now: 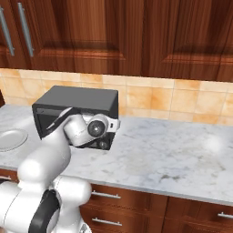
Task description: Pull the toaster oven rack outwards. Pick up the baguette from the plate and place it on the toaster oven rack. Close the toaster oven door fully and set the temperature to the lowest setting.
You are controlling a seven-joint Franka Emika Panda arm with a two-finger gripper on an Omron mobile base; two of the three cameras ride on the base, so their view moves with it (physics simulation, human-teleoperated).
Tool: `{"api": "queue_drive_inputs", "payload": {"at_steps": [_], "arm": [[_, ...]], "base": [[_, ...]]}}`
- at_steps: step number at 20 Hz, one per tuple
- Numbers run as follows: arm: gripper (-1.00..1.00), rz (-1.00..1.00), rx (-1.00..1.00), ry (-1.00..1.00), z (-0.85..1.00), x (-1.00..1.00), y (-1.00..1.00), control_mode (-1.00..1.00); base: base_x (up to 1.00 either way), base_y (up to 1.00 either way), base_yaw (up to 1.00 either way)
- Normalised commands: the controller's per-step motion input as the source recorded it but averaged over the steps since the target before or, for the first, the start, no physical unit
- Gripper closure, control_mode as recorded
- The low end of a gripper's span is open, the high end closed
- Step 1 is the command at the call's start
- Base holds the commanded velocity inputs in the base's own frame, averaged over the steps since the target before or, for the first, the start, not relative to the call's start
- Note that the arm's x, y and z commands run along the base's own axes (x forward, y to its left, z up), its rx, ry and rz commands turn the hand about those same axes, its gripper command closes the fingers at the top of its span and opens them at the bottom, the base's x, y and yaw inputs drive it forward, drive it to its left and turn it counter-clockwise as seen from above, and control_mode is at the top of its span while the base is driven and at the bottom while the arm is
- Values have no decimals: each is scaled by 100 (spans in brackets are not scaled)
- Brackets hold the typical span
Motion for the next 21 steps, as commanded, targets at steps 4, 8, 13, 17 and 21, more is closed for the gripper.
{"api": "queue_drive_inputs", "payload": {"at_steps": [4, 8, 13, 17, 21], "arm": [[100, 47, -61, -24, -36, 6, 0, -100], [100, 48, -60, -26, -37, 6, 0, -100], [100, 47, -60, -24, -43, 10, 0, -100], [100, 46, -65, -20, -50, 13, 0, -100], [100, 44, -64, -20, -38, 6, 0, -100]], "base": [[0, 0, 0], [0, 0, 0], [0, 0, 0], [0, 0, 0], [0, 0, 0]]}}
